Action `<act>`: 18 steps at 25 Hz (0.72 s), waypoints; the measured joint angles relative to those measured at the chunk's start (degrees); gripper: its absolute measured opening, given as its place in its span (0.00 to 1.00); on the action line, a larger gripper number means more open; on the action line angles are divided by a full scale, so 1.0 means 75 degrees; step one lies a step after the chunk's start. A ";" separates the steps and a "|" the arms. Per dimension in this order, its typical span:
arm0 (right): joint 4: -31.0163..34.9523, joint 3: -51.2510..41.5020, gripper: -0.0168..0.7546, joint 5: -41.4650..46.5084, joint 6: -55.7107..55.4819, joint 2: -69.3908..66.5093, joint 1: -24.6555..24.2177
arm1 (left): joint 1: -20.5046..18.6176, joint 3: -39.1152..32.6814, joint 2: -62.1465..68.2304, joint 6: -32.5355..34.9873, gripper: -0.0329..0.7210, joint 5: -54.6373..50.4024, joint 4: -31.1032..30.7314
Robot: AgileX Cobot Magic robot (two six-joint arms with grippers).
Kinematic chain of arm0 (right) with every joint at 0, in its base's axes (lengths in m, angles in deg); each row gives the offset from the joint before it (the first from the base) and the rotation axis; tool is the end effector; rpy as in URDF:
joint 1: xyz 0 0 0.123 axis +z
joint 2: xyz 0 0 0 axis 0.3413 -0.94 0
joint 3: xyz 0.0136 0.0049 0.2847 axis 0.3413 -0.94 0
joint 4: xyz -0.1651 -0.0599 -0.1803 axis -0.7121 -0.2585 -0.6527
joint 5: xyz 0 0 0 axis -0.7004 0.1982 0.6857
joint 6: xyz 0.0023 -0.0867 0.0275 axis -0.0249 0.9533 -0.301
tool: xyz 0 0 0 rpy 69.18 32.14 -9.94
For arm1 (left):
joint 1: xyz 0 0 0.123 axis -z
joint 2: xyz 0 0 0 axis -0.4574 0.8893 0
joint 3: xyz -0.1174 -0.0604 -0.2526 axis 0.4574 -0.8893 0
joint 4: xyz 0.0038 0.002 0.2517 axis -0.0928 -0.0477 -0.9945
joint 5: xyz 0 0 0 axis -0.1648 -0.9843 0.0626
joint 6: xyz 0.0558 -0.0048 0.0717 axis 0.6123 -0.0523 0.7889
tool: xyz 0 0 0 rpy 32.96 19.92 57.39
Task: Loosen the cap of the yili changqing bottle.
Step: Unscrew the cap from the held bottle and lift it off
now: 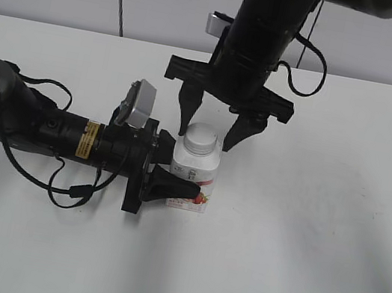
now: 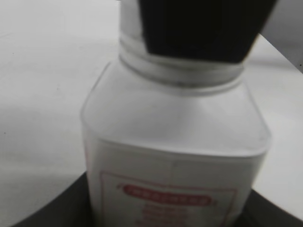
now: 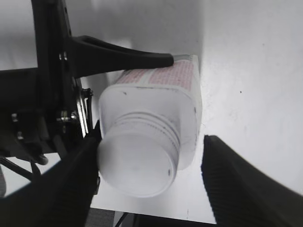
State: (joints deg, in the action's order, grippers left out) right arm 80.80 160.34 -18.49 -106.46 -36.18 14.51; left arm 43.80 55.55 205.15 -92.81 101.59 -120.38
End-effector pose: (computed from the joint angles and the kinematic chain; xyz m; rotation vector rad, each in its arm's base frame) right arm 0.3466 0.2665 0.2128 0.0279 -3.0515 -0.4207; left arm 0.3335 -0.1871 0.0499 1.3931 1.4829 -1.1316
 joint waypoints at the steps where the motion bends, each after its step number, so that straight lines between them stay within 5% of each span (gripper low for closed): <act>1: 0.0000 0.0038 0.71 0.0001 0.0023 0.0000 0.0000 | 0.0000 0.0000 0.0000 0.0000 0.55 0.0000 0.0000; 7: 0.0033 0.0120 0.53 -0.0006 0.0111 0.0000 0.0000 | 0.0000 0.0000 0.0000 0.0000 0.55 -0.0014 0.0006; 18: 0.0048 0.0120 0.53 -0.0014 0.0346 0.0000 0.0000 | 0.0008 0.0000 0.0000 0.0009 0.55 -0.0014 0.0006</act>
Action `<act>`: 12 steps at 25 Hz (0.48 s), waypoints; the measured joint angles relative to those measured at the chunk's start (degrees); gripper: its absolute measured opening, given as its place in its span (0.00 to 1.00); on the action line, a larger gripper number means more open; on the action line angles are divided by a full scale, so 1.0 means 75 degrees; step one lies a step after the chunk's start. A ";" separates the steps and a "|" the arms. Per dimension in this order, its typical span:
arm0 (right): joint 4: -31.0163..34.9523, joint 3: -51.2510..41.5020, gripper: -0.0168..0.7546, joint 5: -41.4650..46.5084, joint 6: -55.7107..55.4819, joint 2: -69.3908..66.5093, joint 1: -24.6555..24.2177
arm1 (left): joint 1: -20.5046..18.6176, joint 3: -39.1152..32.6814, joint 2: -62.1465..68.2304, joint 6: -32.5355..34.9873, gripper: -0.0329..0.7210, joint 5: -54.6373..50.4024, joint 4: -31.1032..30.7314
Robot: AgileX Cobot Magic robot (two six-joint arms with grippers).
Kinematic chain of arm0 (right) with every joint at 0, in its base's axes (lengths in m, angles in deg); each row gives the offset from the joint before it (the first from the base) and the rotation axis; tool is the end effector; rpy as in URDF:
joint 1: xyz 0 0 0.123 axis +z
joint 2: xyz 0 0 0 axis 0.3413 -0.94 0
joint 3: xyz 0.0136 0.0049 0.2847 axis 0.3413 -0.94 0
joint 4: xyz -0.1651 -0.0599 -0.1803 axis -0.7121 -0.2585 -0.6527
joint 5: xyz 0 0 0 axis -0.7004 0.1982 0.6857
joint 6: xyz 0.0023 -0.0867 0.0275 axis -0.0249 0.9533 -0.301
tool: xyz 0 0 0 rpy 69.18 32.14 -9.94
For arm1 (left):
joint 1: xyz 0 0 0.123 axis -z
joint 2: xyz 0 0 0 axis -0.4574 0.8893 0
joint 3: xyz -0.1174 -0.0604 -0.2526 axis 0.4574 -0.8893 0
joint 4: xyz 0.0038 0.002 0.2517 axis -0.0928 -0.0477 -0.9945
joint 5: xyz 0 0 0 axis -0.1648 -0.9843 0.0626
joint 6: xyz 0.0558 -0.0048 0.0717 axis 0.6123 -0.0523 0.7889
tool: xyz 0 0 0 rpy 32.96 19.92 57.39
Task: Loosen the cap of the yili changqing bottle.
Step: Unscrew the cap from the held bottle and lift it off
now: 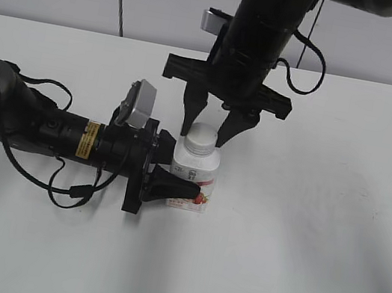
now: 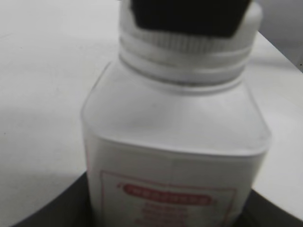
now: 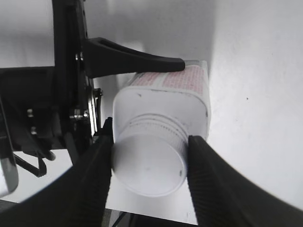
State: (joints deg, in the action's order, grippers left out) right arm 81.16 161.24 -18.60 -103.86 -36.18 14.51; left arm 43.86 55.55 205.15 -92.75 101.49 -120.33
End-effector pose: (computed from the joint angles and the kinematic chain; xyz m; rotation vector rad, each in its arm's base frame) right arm 0.3482 0.2682 0.2170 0.0975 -3.0645 -0.4474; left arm 0.3334 -0.1874 0.0498 1.3942 1.4830 -1.1298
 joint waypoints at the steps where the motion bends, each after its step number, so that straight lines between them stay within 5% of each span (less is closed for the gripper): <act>1: 0.0000 0.0000 0.53 0.0000 0.0142 0.0000 0.0000 | 0.0000 0.0000 0.0000 0.0000 0.55 0.0000 0.0000; 12: 0.0129 0.0000 0.52 0.0000 0.4418 0.0000 0.0000 | 0.0000 0.0000 0.0000 0.0023 0.55 0.0000 -0.0032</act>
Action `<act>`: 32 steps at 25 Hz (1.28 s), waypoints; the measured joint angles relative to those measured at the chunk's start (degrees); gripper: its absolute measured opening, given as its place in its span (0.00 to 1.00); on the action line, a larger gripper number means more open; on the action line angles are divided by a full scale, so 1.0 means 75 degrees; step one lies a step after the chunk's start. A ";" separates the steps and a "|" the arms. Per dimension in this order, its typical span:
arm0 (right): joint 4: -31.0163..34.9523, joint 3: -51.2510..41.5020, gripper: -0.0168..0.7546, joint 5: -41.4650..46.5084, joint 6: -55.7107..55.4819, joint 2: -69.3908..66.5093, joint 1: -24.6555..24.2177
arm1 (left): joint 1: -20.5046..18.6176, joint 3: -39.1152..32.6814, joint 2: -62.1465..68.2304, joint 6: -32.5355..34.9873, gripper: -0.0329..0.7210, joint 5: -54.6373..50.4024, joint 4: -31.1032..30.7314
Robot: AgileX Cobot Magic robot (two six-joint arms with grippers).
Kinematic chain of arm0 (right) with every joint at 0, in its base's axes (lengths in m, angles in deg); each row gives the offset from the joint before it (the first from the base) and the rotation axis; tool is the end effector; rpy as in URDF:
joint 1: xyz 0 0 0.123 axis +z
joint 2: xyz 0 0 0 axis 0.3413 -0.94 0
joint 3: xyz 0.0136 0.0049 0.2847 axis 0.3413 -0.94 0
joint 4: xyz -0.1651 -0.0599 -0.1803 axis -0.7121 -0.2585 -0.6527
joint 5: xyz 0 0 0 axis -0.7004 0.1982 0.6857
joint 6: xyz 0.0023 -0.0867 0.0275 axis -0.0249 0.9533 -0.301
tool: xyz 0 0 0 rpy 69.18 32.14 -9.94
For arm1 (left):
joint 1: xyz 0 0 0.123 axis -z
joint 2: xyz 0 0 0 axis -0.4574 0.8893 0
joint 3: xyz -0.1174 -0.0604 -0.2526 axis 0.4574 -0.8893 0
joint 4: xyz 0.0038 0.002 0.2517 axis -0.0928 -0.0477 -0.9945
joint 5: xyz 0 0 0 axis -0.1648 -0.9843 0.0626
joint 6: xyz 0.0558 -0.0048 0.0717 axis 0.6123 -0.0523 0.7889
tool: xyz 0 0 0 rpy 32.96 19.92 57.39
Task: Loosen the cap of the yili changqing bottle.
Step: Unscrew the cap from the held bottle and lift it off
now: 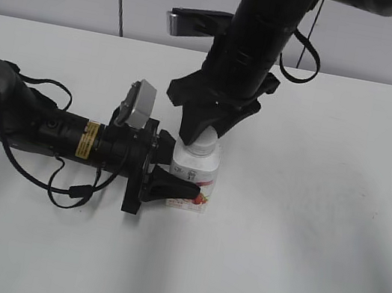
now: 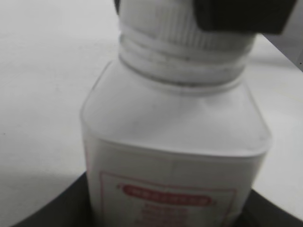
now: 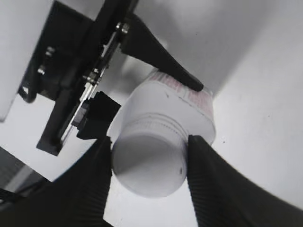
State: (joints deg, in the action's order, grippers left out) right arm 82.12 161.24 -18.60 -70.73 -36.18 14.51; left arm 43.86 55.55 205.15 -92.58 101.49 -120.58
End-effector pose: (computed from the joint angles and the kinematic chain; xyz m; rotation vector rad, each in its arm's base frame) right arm 0.3475 0.2694 0.2174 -0.9604 2.9141 0.4725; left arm 0.3331 -0.1873 0.0497 1.4008 1.4793 -1.1289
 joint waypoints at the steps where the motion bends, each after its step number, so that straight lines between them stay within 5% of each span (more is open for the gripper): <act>1: 0.0000 0.0000 0.52 0.0000 0.0445 0.0000 0.0000 | 0.0000 0.0000 0.0000 0.0000 0.55 0.0000 0.0000; 20: -0.0333 0.0067 0.52 0.0077 0.6472 0.0000 0.0020 | 0.0000 0.0000 0.0000 0.0004 0.55 0.0000 -0.0011; 32: -0.0423 0.0140 0.52 0.0128 0.7504 0.0000 0.0028 | 0.0000 0.0000 0.0000 -0.0003 0.55 -0.0002 0.0003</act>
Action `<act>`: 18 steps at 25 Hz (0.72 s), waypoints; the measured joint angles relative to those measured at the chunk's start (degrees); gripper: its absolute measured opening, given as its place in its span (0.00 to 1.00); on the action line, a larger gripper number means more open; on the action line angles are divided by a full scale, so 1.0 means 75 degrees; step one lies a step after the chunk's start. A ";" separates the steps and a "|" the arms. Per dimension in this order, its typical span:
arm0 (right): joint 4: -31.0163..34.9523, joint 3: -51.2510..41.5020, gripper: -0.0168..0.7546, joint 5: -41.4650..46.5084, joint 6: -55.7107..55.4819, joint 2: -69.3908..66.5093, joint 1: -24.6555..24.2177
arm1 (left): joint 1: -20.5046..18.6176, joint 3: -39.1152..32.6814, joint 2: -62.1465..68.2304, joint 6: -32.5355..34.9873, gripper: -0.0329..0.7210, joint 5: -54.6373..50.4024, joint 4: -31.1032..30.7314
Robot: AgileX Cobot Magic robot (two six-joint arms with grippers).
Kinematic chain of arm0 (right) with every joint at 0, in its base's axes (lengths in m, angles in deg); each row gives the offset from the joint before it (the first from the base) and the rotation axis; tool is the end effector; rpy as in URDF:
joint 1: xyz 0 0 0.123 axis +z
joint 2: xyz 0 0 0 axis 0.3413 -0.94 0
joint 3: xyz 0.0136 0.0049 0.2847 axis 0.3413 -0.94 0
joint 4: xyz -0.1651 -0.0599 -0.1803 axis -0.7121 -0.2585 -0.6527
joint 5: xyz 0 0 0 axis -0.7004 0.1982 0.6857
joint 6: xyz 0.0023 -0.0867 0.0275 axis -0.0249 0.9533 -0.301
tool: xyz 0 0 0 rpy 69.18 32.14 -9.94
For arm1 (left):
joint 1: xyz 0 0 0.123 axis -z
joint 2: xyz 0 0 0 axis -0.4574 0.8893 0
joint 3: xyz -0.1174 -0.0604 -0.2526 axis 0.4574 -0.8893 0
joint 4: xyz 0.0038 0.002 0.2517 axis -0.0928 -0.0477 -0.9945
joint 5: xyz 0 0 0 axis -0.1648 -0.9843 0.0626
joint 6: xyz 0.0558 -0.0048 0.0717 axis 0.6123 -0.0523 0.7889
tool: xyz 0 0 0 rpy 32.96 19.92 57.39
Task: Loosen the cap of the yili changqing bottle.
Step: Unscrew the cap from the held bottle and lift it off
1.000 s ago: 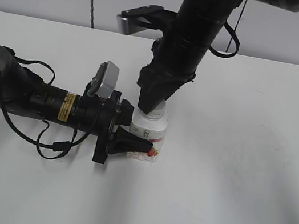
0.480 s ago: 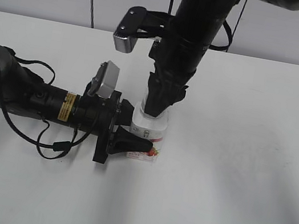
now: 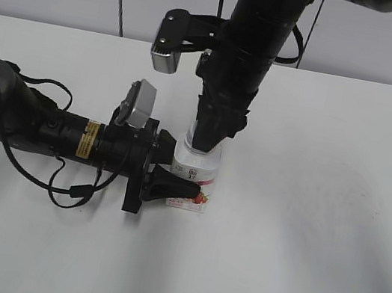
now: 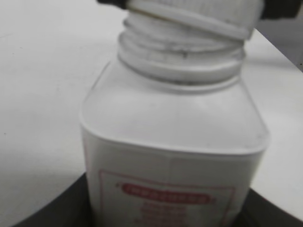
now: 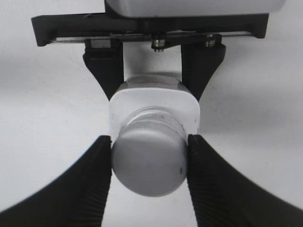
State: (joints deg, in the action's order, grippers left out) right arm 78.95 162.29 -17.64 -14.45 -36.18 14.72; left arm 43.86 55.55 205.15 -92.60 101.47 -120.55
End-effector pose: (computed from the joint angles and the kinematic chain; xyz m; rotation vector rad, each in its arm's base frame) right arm 0.3494 0.2673 0.2207 -2.1686 2.0162 0.3004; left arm 0.3331 -0.1873 0.0496 1.4001 1.4800 -1.1287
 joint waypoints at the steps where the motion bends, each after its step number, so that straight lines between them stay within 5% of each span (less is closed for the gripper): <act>1: -0.0001 0.0000 0.52 0.0000 0.0007 0.0000 0.0000 | 0.0000 0.0000 0.0000 -0.0007 0.55 0.0000 0.0007; 18: -0.0109 0.0007 0.52 -0.0026 -0.0861 0.0387 -0.0007 | 0.0000 0.0000 0.0000 -0.0006 0.55 0.0007 0.0006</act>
State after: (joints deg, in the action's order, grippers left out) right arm 78.14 162.34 -17.83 -20.90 -33.28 14.67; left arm 43.86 55.55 205.15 -92.64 101.53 -120.51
